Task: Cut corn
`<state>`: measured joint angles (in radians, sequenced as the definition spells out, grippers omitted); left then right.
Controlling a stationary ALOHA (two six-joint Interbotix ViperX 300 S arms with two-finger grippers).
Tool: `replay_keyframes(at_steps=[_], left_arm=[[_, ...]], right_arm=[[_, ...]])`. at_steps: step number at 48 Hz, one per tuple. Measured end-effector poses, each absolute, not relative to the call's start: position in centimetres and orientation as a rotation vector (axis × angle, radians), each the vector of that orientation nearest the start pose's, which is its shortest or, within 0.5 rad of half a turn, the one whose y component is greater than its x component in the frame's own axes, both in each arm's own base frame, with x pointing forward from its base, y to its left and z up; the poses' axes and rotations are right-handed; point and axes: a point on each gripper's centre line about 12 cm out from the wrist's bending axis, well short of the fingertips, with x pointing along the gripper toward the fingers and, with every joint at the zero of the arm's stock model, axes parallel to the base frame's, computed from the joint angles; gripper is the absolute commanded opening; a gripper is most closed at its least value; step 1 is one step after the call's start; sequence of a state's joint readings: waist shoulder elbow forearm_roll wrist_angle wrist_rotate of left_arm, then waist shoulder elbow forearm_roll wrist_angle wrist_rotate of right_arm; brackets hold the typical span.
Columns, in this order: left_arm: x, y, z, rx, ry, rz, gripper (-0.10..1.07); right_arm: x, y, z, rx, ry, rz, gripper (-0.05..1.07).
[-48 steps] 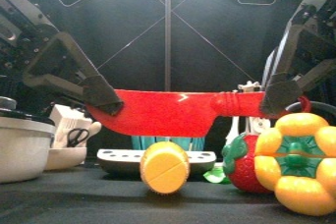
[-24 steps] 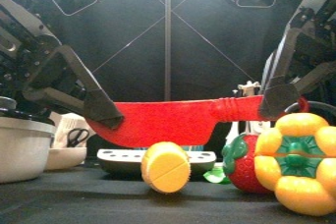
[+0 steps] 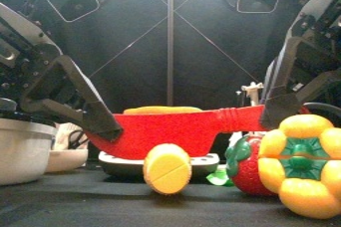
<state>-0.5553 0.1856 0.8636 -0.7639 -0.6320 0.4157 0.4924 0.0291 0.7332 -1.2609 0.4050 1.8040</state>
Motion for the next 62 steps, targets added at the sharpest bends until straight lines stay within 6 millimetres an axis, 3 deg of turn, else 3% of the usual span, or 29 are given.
replay_keyframes(at_steps=[62], left_arm=[[32.8,-14.5,8.1,0.012,0.544,-0.033,0.36]], right_arm=[[33.6,13.0,12.7,0.177,0.818,-0.132,0.39]])
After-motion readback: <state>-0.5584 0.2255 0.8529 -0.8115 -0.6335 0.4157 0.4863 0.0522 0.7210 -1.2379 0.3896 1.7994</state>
